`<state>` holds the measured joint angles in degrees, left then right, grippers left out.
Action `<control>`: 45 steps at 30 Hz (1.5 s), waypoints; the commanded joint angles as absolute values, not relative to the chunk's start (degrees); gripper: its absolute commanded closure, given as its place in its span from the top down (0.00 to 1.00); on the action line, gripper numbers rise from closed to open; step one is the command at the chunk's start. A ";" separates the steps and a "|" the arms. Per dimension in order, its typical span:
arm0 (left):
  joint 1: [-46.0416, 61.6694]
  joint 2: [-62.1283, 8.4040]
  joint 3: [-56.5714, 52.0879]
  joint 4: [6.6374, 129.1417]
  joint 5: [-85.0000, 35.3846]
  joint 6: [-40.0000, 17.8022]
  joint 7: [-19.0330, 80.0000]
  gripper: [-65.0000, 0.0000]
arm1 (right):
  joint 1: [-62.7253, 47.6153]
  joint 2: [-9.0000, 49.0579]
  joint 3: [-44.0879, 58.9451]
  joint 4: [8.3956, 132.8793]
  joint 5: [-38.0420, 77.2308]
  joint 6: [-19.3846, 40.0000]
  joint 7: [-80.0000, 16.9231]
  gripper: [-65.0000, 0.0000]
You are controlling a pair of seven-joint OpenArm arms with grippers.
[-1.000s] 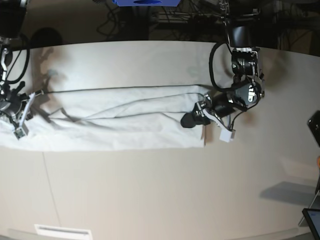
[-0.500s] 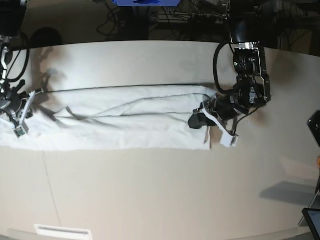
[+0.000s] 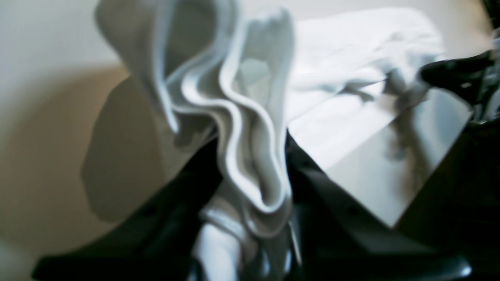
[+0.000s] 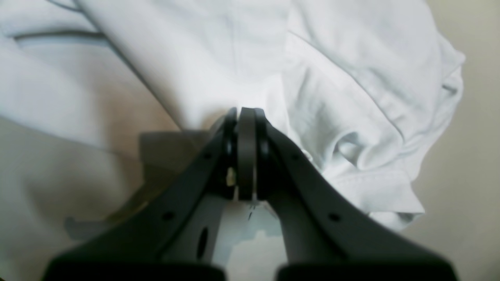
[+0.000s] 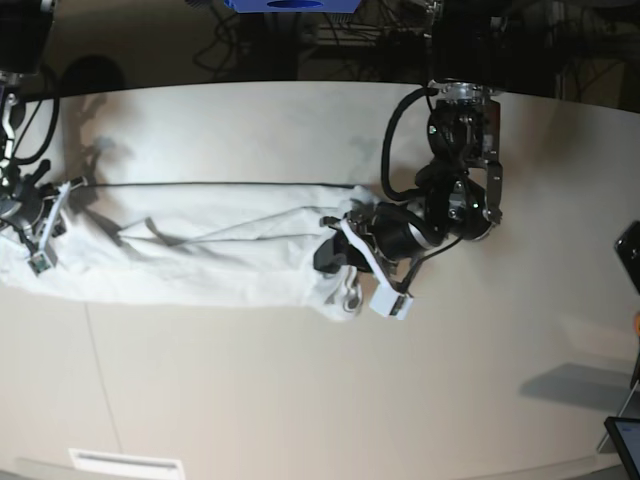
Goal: Fold the T-shirt properly
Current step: 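Move the left gripper to the strip's end and grasp the fabric, then lift the strip end with the left gripper toward the right gripper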
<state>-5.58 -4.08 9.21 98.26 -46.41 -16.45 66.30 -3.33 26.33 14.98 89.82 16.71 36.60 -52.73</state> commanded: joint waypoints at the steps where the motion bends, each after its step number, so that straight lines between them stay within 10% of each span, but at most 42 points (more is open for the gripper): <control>1: -7.34 -3.30 9.45 99.30 -47.52 -16.48 65.27 0.00 | -2.51 27.38 15.60 90.68 17.10 36.53 -52.09 0.00; 17: -15.96 8.92 18.77 83.12 -47.43 -16.48 59.38 0.00 | -2.51 27.38 15.43 90.68 17.10 36.53 -52.09 0.00; 45: -23.96 9.00 29.67 71.60 -55.69 -16.48 47.52 0.00 | -2.59 27.38 15.34 90.68 17.10 36.53 -52.00 0.00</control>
